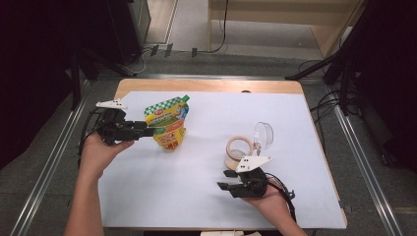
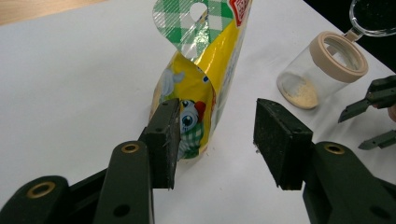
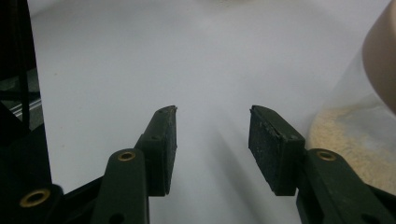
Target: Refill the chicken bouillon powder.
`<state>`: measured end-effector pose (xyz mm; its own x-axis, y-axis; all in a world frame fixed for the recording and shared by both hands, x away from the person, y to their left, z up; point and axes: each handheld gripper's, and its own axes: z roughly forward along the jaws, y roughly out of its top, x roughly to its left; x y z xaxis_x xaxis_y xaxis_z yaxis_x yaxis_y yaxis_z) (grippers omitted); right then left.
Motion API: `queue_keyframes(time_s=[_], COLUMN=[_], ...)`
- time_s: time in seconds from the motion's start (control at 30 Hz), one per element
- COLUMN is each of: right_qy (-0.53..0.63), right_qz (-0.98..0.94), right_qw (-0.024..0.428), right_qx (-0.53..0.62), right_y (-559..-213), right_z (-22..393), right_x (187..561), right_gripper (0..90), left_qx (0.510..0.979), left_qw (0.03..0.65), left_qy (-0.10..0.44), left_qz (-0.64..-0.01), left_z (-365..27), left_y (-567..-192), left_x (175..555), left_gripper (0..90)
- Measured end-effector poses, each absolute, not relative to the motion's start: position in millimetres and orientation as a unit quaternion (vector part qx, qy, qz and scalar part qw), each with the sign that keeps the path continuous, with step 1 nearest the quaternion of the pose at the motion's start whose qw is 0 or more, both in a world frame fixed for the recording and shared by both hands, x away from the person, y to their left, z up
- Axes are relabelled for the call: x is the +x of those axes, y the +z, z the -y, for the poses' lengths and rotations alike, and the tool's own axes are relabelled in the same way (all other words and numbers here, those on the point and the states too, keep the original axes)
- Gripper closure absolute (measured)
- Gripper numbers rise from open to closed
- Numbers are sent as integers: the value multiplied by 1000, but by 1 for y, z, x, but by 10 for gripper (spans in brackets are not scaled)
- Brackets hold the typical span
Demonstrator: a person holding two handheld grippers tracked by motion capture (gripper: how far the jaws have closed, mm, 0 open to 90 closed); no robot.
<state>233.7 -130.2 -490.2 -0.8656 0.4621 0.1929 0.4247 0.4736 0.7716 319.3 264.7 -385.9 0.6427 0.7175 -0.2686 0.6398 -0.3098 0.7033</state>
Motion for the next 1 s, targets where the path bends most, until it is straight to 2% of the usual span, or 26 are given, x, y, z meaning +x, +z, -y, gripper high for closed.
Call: queue_keyframes(time_s=[0.17,0.43,0.67,0.83,1.0], right_qy=[442,442,449,449,448], right_qz=[-859,-859,-856,-857,-857], right_qw=[18,15,15,16,17], right_qx=[257,258,256,252,255], right_y=[-492,-495,-498,-501,-504], right_z=[128,123,115,110,107], right_x=[232,228,226,227,229], right_gripper=[531,521,512,496,493], left_qx=[799,807,801,803,806], left_qw=[428,413,414,414,410], left_qy=[37,40,46,55,67], left_qz=[-420,-421,-430,-425,-421], left_z=[-255,-238,-230,-228,-224], left_y=[-392,-401,-403,-403,-400], left_x=[327,336,338,336,334], left_gripper=[626,665,774,888,900])
